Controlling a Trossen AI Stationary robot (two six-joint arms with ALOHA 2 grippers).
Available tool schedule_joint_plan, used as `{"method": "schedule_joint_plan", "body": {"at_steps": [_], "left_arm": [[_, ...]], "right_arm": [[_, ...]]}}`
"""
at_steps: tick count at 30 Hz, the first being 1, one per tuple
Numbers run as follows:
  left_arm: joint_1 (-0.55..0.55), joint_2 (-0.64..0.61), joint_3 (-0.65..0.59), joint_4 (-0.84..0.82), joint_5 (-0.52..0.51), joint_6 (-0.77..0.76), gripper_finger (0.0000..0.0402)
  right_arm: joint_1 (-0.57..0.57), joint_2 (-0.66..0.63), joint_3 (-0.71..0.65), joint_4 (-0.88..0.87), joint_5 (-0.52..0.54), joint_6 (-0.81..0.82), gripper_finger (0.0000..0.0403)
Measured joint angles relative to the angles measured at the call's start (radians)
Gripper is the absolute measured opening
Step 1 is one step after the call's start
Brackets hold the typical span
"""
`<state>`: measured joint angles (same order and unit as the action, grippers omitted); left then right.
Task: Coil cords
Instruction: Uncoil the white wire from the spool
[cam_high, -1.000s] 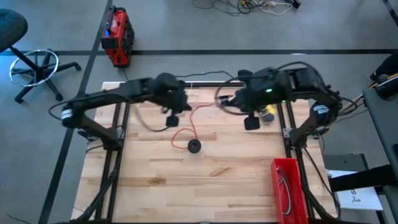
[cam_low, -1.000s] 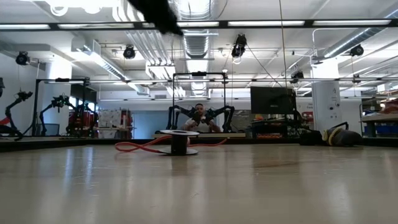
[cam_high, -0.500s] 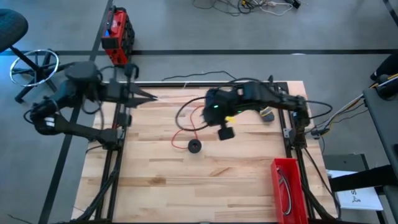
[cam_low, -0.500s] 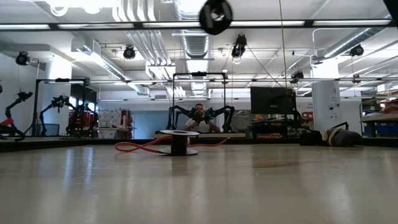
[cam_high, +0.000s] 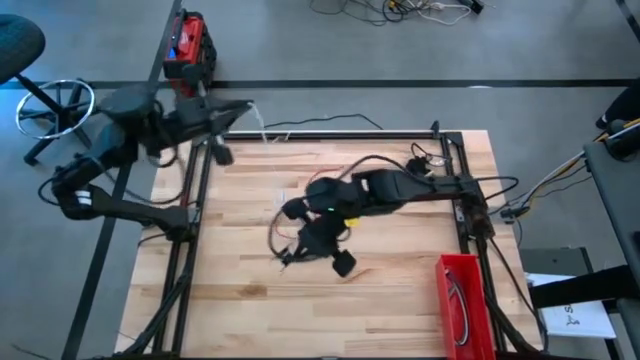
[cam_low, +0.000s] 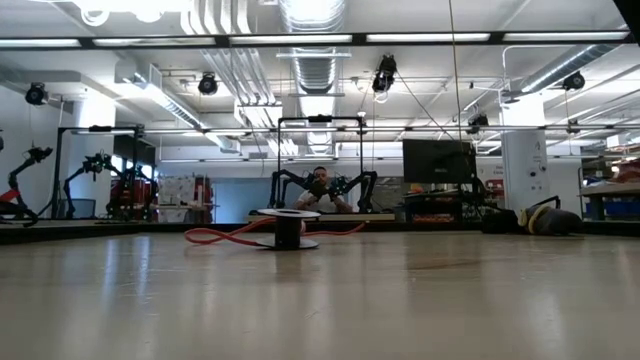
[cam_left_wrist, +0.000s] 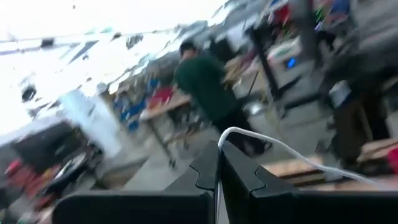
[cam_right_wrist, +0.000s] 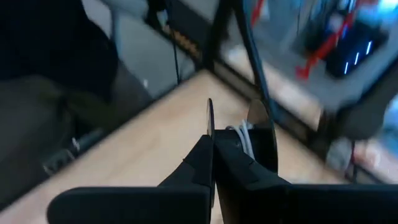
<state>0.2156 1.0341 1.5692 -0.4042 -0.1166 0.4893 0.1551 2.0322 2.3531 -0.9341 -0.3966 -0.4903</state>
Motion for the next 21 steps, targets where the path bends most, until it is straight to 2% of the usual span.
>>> {"method": "schedule_joint_plan", "body": {"at_steps": [8,11,15,21], "left_arm": [[0.197,0.119,-0.038,-0.049,0.000,-0.041,0.0000],[0.259,0.181,-0.068,-0.064,0.055,-0.059,0.0000],[0.314,0.262,-0.117,-0.068,0.123,-0.066,0.0000],[0.379,0.370,-0.214,-0.041,0.134,-0.056,0.0000]], "right_arm": [[0.095,-0.118,0.004,0.144,-0.050,-0.053,0.0000],[0.115,-0.172,0.003,0.167,-0.040,-0.079,0.0000],[0.130,-0.273,0.003,0.174,0.067,-0.107,0.0000],[0.135,-0.393,0.003,0.177,0.154,-0.129,0.0000]]}}
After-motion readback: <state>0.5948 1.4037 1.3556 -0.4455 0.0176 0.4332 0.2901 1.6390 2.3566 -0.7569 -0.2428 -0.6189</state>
